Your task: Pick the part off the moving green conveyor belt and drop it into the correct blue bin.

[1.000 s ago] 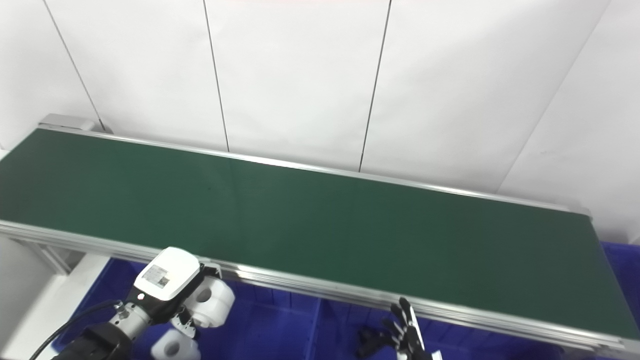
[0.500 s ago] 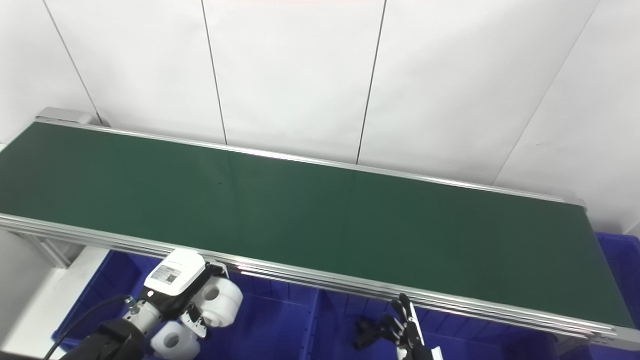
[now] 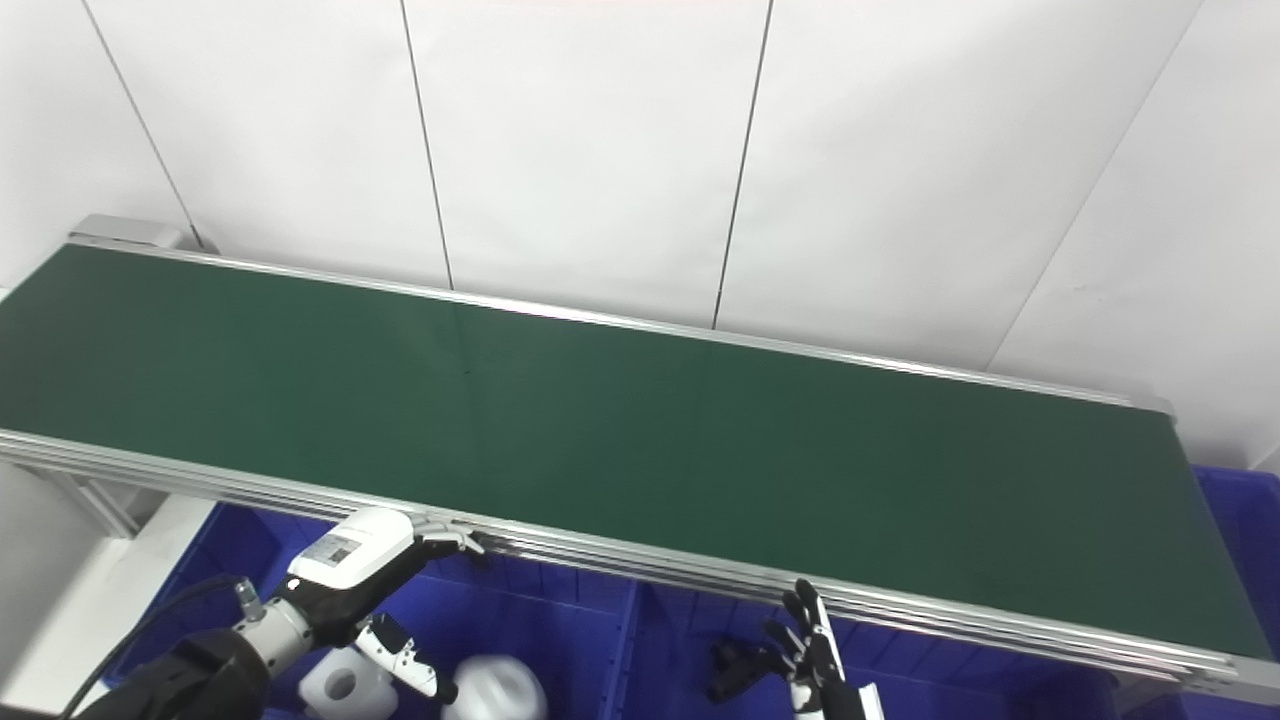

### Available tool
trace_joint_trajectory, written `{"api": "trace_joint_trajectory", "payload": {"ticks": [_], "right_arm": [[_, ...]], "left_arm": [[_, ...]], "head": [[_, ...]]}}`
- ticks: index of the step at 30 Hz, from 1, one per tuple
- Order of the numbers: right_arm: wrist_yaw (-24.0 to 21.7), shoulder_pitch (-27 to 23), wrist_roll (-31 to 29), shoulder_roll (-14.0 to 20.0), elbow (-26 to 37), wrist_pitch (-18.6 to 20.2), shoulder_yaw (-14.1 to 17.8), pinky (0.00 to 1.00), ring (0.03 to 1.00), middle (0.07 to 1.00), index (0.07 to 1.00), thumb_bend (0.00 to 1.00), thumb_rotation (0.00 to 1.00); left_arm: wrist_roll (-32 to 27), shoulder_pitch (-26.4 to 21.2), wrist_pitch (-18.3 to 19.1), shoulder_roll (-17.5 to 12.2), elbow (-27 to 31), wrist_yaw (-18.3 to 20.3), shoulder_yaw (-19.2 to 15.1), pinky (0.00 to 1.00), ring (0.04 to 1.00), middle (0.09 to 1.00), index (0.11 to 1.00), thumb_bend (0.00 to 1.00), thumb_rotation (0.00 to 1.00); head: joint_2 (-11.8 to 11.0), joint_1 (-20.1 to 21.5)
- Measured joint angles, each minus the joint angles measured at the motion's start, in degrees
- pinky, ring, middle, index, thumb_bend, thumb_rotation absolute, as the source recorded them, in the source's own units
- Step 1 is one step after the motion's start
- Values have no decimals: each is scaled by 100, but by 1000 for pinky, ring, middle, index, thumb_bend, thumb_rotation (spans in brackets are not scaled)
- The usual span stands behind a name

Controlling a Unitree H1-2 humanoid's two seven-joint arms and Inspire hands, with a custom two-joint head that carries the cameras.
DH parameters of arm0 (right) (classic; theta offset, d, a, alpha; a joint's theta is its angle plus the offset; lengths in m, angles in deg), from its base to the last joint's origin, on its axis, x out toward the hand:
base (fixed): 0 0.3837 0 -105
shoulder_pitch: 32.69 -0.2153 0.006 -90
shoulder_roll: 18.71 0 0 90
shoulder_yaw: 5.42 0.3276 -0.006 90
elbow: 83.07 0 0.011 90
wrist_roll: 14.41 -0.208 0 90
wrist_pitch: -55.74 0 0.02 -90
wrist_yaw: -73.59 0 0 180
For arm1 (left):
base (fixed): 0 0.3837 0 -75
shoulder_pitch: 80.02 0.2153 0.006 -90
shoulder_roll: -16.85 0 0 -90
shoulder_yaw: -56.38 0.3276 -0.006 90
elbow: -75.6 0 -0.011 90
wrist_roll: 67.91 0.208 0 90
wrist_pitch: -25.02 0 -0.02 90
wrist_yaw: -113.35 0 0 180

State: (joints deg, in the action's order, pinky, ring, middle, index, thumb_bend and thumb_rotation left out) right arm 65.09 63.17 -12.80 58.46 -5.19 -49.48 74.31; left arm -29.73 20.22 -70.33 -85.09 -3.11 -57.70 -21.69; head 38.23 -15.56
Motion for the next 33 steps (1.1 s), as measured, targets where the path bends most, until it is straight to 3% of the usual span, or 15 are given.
{"api": "trace_joint_trajectory", "payload": {"ticks": [8,11,13,14,15,19,20,22,24,28,33], "right_arm": [[9,-132,17,-44,-162,-1,-11,797,900,973,1000,877,1000],[71,-141,130,-91,-163,-1,-26,778,895,966,1000,871,1000],[155,-140,244,-146,-162,-1,-44,778,891,962,1000,872,1000],[186,-140,290,-178,-163,-1,-52,784,888,959,998,890,999],[222,-150,344,-212,-173,-1,-59,786,886,959,997,902,999],[309,-190,470,-354,-246,-2,-89,811,885,960,998,904,1000],[347,-200,516,-377,-264,-3,-103,814,885,961,997,897,1000],[442,-211,645,-412,-289,-2,-124,816,882,959,992,900,1000],[512,-208,702,-454,-286,-1,-142,820,888,961,990,887,1000],[548,-205,761,-519,-282,-1,-169,814,889,965,991,891,999],[643,-130,771,-532,-117,56,-153,797,890,969,999,902,999]], "left_arm": [[-668,123,170,40,829,619,-64,956,936,876,763,1000,470],[-1290,182,85,174,914,578,-278,863,882,843,767,1000,479],[-1791,262,-99,442,890,381,-491,813,855,830,762,1000,472],[-2007,293,-245,630,831,262,-563,770,828,826,771,969,508],[-2228,315,-507,830,661,89,-643,757,823,831,781,939,545],[-2670,401,-963,1806,-36,-570,-941,750,841,870,831,901,670],[-2751,418,-967,2046,-156,-712,-1000,784,870,899,872,855,720],[-2947,412,-939,2490,-415,-952,-1107,831,902,927,903,864,735],[-3096,353,-886,2805,-708,-1064,-1176,959,982,989,981,862,774],[-3212,136,-512,2993,-1313,-1092,-1203,997,999,1000,999,857,769],[-3193,41,-465,3027,-1481,-1101,-1133,1000,1000,1000,1000,827,793]], "head": [[-9,149],[17,395],[44,614],[87,972],[88,976],[132,1345],[132,1345],[202,1633],[228,1722],[263,1811],[430,2101]]}}
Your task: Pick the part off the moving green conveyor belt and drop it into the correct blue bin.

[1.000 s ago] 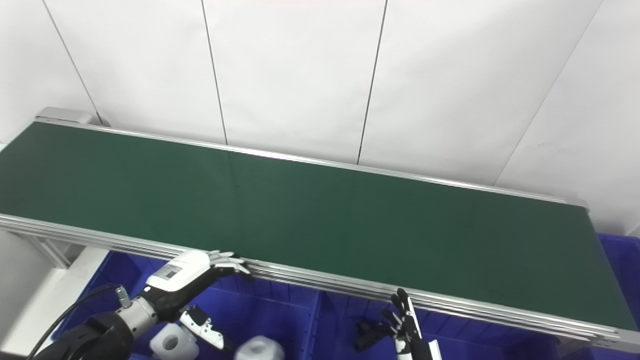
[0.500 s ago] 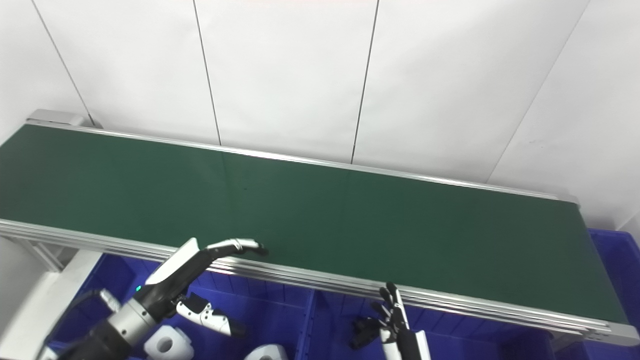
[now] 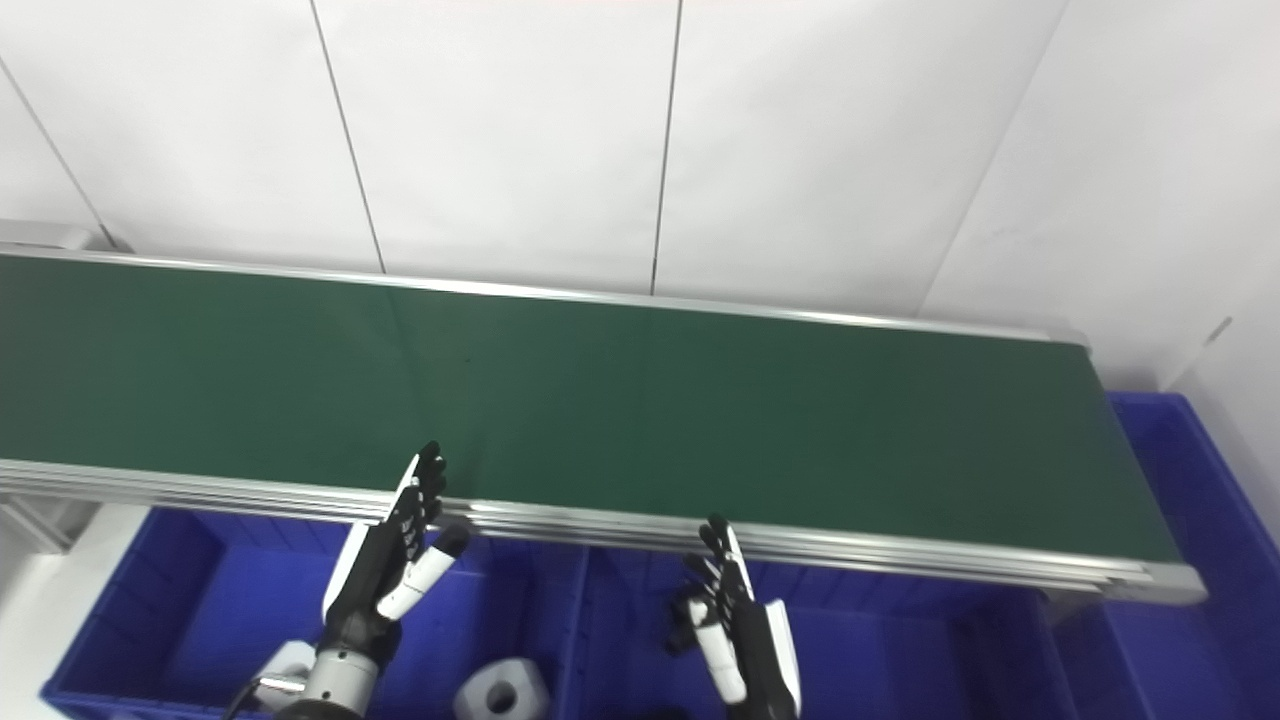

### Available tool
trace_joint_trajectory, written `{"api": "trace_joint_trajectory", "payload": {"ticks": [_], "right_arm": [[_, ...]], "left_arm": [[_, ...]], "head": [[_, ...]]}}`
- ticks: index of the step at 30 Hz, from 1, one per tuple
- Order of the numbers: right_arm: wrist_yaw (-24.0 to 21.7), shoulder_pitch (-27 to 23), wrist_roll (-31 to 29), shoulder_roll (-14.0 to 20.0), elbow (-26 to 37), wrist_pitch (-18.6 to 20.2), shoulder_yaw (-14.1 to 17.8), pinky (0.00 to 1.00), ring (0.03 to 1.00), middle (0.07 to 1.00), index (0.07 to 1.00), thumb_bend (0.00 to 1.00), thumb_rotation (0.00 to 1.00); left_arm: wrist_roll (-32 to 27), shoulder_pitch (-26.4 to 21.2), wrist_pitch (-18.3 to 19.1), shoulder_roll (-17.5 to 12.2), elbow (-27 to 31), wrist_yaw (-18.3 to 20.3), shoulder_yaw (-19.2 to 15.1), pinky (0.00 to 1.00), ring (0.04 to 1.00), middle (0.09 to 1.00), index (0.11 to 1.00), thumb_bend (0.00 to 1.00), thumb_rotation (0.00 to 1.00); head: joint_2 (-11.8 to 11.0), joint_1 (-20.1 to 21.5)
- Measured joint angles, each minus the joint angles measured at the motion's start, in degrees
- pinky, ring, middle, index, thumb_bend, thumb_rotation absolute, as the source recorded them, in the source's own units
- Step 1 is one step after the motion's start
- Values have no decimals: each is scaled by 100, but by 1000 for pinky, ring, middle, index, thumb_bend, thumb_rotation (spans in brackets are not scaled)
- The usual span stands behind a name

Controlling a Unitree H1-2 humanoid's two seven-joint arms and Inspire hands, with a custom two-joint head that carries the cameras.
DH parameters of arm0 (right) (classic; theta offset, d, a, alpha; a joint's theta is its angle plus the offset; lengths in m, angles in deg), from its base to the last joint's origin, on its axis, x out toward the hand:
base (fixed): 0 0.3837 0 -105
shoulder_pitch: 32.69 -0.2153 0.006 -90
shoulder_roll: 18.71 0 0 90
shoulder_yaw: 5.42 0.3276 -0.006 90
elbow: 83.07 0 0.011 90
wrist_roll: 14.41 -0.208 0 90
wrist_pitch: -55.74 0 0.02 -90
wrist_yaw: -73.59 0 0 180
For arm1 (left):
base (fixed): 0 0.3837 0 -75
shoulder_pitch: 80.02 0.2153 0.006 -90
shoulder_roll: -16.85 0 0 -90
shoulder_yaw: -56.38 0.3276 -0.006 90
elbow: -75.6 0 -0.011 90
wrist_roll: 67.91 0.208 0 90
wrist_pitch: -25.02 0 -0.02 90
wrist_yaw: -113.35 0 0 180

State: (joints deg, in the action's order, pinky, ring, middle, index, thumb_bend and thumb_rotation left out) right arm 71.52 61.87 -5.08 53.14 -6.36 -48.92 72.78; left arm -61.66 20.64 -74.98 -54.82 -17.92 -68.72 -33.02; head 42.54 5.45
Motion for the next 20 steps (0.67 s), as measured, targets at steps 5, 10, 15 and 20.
{"api": "trace_joint_trajectory", "payload": {"ticks": [5,10,15,20], "right_arm": [[28,9,-42,-31,234,176,13,803,897,968,1000,910,993],[26,10,-94,-22,286,298,5,771,893,975,999,891,1000],[27,6,-32,-18,299,299,-40,781,888,969,998,904,1000],[31,-2,13,-11,253,298,-45,783,885,972,996,891,1000]], "left_arm": [[-149,-47,105,-10,-17,66,140,1000,1000,1000,1000,797,783],[-131,-69,133,-36,10,66,275,1000,1000,1000,1000,837,808],[-63,-65,132,-86,35,121,485,1000,1000,1000,1000,831,798],[-97,-60,120,-117,41,181,502,1000,1000,1000,1000,816,786]], "head": [[202,44],[237,44],[202,53],[141,18]]}}
